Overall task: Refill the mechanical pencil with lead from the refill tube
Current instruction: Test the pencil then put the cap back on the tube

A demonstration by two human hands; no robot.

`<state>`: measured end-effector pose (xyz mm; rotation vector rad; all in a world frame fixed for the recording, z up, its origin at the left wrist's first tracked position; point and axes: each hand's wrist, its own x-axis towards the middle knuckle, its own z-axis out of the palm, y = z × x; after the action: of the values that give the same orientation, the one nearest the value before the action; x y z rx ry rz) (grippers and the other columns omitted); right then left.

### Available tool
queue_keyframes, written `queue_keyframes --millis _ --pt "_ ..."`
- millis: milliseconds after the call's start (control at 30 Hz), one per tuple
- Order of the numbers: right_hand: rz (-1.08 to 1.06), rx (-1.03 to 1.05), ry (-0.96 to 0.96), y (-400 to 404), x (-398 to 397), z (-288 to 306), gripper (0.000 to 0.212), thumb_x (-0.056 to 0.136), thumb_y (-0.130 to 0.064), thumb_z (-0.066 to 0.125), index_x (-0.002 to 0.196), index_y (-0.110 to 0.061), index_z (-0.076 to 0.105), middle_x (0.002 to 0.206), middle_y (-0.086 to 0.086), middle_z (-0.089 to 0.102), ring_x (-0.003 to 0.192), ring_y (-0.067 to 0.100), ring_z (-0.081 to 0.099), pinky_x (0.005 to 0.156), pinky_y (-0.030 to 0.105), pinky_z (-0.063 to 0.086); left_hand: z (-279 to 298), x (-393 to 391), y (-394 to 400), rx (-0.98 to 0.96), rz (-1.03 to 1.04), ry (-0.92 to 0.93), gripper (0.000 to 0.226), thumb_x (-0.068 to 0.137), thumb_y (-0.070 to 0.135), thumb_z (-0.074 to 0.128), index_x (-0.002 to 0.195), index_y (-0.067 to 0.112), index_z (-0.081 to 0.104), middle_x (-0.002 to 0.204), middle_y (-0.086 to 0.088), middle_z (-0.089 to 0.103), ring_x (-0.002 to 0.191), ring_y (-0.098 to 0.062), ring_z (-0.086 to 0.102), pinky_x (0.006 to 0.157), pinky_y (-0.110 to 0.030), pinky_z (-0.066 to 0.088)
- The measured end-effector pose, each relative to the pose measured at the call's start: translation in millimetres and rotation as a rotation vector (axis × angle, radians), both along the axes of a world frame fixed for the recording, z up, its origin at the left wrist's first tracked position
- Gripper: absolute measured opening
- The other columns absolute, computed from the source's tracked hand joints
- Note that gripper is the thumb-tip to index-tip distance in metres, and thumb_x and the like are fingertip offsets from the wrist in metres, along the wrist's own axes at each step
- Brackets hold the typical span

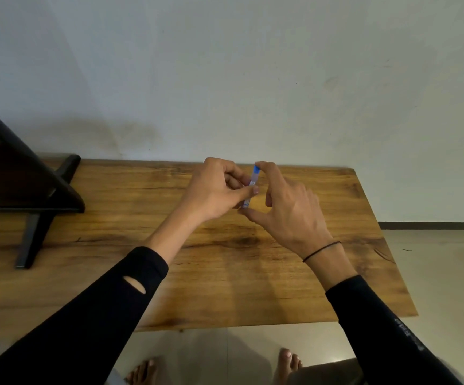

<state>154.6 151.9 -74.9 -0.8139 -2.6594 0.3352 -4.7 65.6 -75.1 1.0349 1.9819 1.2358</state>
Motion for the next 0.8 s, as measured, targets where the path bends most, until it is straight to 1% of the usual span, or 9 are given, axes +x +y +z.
queue_keyframes --millis 67,167,233,267,367,433,533,700,800 --pt "0.004 0.027 -0.03 1 2 1 0.076 0.079 -0.06 0.081 0.14 -0.029 0.046 0.085 -0.014 0.055 0.075 0.024 0.069 0.058 0.034 0.048 0 2 0 -0.021 -0.014 -0.02 0.021 0.082 0.024 0.096 0.088 0.015 0.078 0.071 -0.003 0.081 0.063 -0.017 0.08 0.069 -0.045 0.071" --pt "0.017 -0.062 -0.03 6 2 -2 0.081 0.078 -0.06 0.082 0.145 -0.032 0.045 0.082 -0.021 0.046 0.074 0.015 0.059 0.055 0.027 0.036 -1 2 -1 -0.038 -0.029 -0.061 0.021 0.084 0.024 0.094 0.091 0.016 0.076 0.073 -0.003 0.082 0.064 -0.015 0.081 0.063 -0.035 0.069" --pt "0.045 -0.101 -0.033 10 5 -4 0.084 0.076 -0.061 0.083 0.146 -0.034 0.044 0.09 -0.022 0.047 0.084 0.01 0.055 0.054 0.023 0.032 -4 4 -1 -0.044 -0.033 -0.098 0.02 0.086 0.023 0.093 0.092 0.015 0.076 0.073 -0.002 0.082 0.064 -0.014 0.081 0.06 -0.028 0.066" --pt "0.058 -0.102 -0.049 13 7 -4 0.083 0.075 -0.063 0.082 0.144 -0.035 0.045 0.098 -0.019 0.049 0.094 0.012 0.054 0.055 0.026 0.036 -7 7 0 -0.046 -0.036 -0.121 0.02 0.086 0.021 0.092 0.093 0.014 0.075 0.071 -0.002 0.082 0.063 -0.014 0.081 0.059 -0.029 0.066" --pt "0.048 0.033 -0.181 24 16 -7 0.081 0.07 -0.078 0.07 0.139 -0.04 0.054 0.121 -0.006 0.053 0.118 0.025 0.047 0.082 0.043 0.048 -20 17 2 -0.085 -0.055 -0.181 0.013 0.094 0.021 0.085 0.094 0.013 0.075 0.068 -0.003 0.081 0.067 -0.018 0.082 0.07 -0.043 0.071" --pt "0.032 0.055 -0.311 29 21 -9 0.086 0.064 -0.085 0.07 0.139 -0.046 0.056 0.138 -0.002 0.047 0.131 0.03 0.039 0.099 0.052 0.037 -32 21 -1 -0.17 -0.107 0.026 0.012 0.097 0.032 0.081 0.094 0.02 0.078 0.072 0.005 0.08 0.071 -0.013 0.081 0.078 -0.045 0.07" --pt "0.038 0.007 -0.47 36 28 -22 0.091 0.059 -0.086 0.076 0.14 -0.051 0.054 0.153 -0.001 0.036 0.148 0.033 0.022 0.111 0.06 0.023 -46 18 -7 -0.186 -0.072 0.377 0.009 0.095 0.037 0.078 0.091 0.029 0.078 0.079 0.015 0.076 0.075 -0.001 0.072 0.078 -0.04 0.066" --pt "0.062 -0.06 -0.543 44 34 -43 0.1 0.063 -0.089 0.071 0.152 -0.055 0.039 0.162 0.0 0.026 0.158 0.036 0.007 0.117 0.066 0.014 -72 7 -22 0.013 0.012 0.514 0.005 0.099 0.022 0.073 0.1 0.021 0.078 0.098 0.007 0.074 0.086 -0.012 0.07 0.079 -0.041 0.064" --pt "0.06 -0.016 -0.575 44 37 -41 0.109 0.06 -0.089 0.073 0.155 -0.054 0.033 0.165 0.004 0.023 0.16 0.038 0.003 0.117 0.069 0.012 -88 9 -30 0.011 0.055 0.595 0.01 0.1 0.017 0.07 0.106 0.015 0.078 0.109 -0.001 0.069 0.097 -0.017 0.067 0.084 -0.037 0.06"
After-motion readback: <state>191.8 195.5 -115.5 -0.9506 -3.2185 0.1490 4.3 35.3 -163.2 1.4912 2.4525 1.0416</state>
